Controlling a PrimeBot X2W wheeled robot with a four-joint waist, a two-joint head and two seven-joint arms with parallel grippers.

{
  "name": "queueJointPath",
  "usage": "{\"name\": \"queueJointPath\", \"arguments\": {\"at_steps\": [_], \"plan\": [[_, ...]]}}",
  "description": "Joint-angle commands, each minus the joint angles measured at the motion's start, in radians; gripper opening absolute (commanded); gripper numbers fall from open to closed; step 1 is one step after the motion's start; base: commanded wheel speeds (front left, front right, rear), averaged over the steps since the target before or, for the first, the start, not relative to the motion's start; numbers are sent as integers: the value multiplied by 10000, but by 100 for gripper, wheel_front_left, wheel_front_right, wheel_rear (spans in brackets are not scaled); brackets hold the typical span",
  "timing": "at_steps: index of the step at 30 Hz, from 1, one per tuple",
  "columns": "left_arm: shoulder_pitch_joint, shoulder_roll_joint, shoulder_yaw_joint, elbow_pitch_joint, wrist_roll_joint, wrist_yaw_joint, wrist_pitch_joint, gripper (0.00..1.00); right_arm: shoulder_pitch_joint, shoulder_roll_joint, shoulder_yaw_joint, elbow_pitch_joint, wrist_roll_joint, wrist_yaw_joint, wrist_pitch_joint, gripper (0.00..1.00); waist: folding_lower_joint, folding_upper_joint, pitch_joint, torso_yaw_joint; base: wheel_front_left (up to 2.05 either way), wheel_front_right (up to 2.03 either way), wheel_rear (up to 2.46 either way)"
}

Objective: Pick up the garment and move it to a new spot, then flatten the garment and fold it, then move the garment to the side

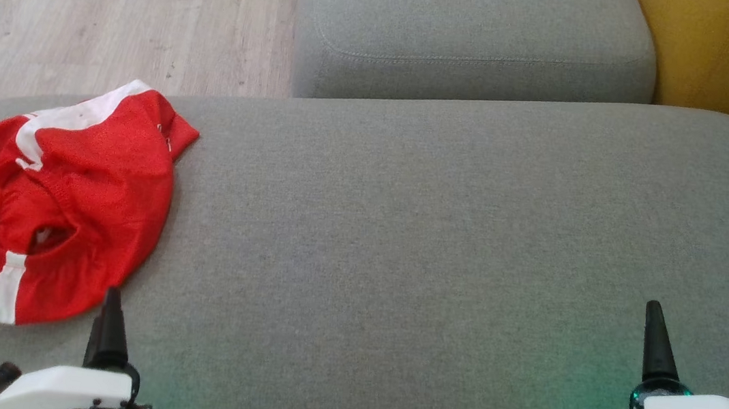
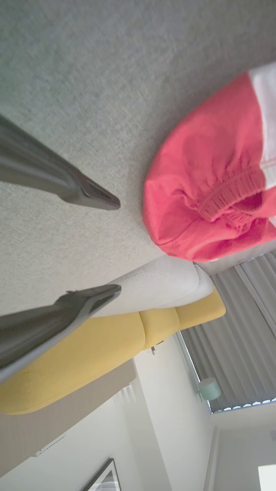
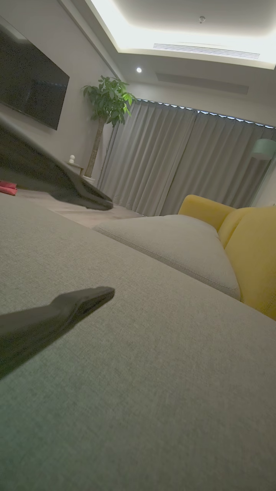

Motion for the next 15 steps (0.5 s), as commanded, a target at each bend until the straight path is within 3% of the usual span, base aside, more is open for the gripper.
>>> {"name": "queueJointPath", "arguments": {"at_steps": [1, 15], "plan": [[-246, 59, 34, -441, 241, 23, -96, 100, -205, -53, 119, -403, -264, 21, -126, 100, -1, 0, -11, -2, 0, 0, 0], [9, 66, -192, -675, 2170, 454, -507, 100, -57, -62, 420, -431, -2095, 25, -539, 100, -1, 0, -196, -105, 0, 0, 0]]}}
